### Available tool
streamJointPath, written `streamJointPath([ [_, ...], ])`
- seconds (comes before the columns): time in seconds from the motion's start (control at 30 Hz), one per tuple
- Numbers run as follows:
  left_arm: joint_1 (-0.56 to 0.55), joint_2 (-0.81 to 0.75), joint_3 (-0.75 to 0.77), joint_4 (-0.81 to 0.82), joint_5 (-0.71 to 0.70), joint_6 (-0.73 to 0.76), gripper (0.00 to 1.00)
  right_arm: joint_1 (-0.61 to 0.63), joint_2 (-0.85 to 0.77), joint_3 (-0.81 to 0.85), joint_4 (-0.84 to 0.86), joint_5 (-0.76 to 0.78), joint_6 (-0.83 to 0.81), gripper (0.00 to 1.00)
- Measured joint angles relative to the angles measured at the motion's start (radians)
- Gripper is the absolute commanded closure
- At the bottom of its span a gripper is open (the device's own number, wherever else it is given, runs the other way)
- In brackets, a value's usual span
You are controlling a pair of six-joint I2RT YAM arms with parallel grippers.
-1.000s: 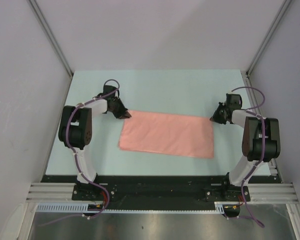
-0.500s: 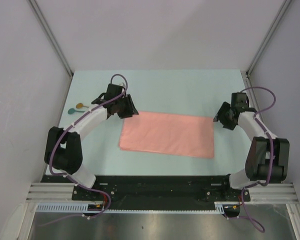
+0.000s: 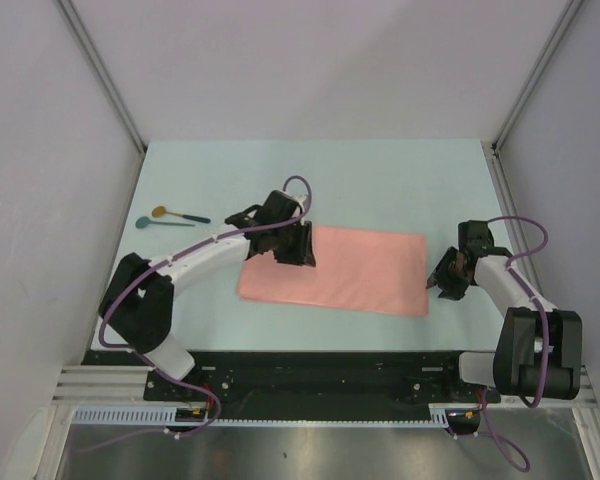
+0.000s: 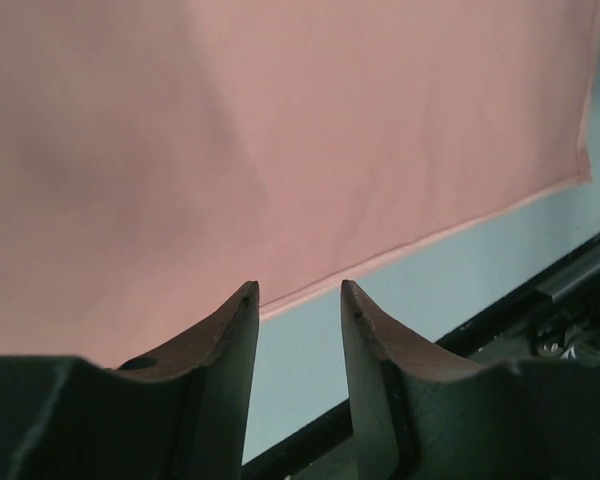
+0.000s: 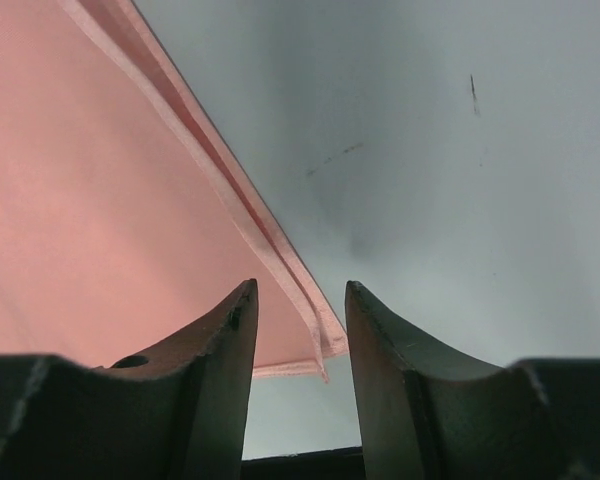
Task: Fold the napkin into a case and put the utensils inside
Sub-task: Pick up the rectangle-folded napkin from the center of the board.
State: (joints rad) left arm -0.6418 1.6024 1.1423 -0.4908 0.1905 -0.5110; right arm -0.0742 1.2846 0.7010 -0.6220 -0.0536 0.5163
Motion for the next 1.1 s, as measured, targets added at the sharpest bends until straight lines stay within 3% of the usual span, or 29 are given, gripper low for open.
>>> streamJointPath([
  [0.3, -0.217, 0.130, 0.134, 0.068, 0.013, 0.006, 0.55, 0.053, 0.110, 0.042, 0.030, 0.033, -0.034, 0.48],
  [0.7, -0.126, 0.039, 0.097, 0.075, -0.020, 0.016, 0.58, 0.140, 0.238, 0.126, 0.077, 0.086, -0.088, 0.50],
  [0.8, -0.076, 0.018, 0.067, 0.085, -0.007, 0.015, 0.59, 0.151, 0.257, 0.140, 0.088, 0.100, -0.095, 0.57],
  [0.83, -0.056, 0.013, 0.056, 0.087, -0.001, 0.015, 0.59, 0.152, 0.258, 0.141, 0.089, 0.102, -0.099, 0.67],
  [0.93, 0.002, 0.005, 0.021, 0.090, 0.019, 0.014, 0.59, 0.152, 0.265, 0.141, 0.101, 0.099, -0.108, 0.80],
  [1.1, 0.097, 0.000, -0.015, 0.094, 0.060, 0.014, 0.59, 0.151, 0.269, 0.137, 0.135, 0.085, -0.118, 0.92],
])
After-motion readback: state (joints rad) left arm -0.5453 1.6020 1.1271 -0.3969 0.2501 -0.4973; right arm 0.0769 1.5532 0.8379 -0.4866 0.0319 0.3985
